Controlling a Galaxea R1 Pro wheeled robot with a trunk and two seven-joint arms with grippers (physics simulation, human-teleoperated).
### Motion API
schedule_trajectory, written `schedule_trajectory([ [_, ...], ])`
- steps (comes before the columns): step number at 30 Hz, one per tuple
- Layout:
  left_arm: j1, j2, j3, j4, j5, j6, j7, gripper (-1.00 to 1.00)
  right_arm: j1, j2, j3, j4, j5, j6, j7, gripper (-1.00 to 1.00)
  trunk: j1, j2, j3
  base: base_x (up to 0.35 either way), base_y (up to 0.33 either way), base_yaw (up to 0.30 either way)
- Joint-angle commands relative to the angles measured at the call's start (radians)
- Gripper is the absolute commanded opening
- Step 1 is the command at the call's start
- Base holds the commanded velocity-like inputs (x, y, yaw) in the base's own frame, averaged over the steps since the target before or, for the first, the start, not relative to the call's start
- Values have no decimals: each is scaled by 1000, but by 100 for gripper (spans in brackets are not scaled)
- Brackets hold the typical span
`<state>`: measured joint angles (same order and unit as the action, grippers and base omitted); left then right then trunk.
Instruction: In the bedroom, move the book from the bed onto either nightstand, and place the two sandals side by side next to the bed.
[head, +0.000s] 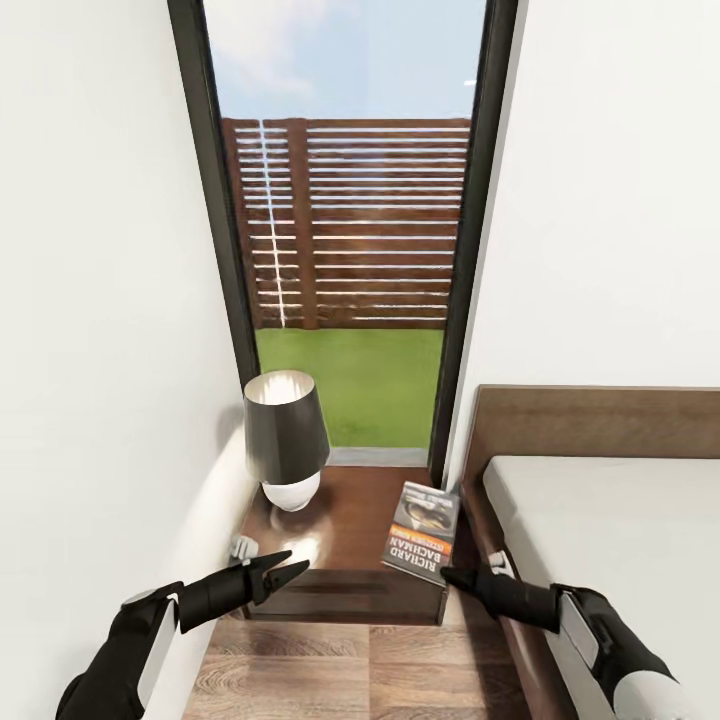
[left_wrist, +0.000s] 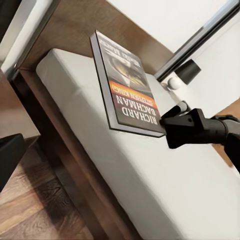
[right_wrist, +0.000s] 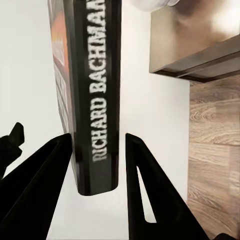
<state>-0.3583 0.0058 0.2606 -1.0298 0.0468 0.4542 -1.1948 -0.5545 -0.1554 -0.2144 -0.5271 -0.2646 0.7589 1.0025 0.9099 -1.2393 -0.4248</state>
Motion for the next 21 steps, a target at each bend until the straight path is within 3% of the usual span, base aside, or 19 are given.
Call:
schedule_trajectory([
  [1,-1,0,1,0,4,10,1,100,-1,3,-2,-2,0,8,2,-100,0,-1,-1,0,0,0],
  [4,-1,-1,1,2,5,11,6,100,-2,22,-2,-5,-1,12,1,-100,0,-1,-1,23,0,0],
  [9,-1,-3,0,21,6,11,55,100,-2,88,-1,-5,0,13,1,-100,0,-1,-1,231,0,0],
  [14,-1,-4,-1,23,9,11,109,100,-2,100,0,-5,1,13,0,-100,0,-1,-1,322,0,0],
  [21,-1,-4,-1,23,11,11,120,100,-2,102,0,-5,-1,13,1,-100,0,-1,-1,331,0,0],
])
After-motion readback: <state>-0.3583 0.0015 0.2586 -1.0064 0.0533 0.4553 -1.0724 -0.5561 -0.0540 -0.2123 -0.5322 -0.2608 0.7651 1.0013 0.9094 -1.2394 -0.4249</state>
